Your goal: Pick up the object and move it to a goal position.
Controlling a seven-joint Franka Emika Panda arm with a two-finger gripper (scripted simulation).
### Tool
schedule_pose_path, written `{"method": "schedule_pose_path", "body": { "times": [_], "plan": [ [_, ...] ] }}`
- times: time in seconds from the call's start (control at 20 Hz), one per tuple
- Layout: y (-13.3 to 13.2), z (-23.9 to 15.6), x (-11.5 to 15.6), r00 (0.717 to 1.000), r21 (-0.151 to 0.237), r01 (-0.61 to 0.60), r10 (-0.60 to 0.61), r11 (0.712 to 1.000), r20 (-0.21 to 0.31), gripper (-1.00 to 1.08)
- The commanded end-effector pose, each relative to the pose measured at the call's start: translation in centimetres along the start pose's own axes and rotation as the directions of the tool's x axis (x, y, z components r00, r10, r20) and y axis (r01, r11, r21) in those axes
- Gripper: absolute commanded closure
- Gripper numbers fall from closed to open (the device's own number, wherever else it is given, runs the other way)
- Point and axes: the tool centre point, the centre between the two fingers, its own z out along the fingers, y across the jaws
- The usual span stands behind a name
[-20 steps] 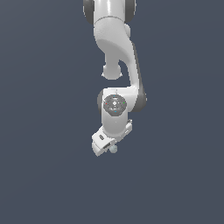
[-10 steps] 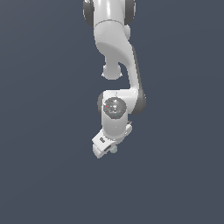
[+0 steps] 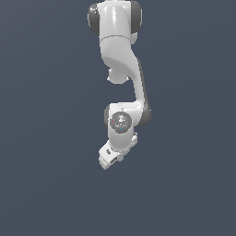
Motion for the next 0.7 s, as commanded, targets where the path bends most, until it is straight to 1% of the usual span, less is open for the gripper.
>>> {"method": "schedule_pose_path", "body": {
  "times": [0.0,0.2,0.25,0.65],
  "plan": [
    [0.02,0.73,0.05,1.000,-0.001,0.001,-0.001,1.000,-0.001,-0.92],
    [0.10,0.80,0.14,1.000,-0.001,0.001,-0.001,1.000,-0.001,-0.92],
    [0.10,0.80,0.14,1.000,-0.001,0.001,-0.001,1.000,-0.001,1.08],
    [0.10,0.80,0.14,1.000,-0.001,0.001,-0.001,1.000,-0.001,1.08]
  ]
}}
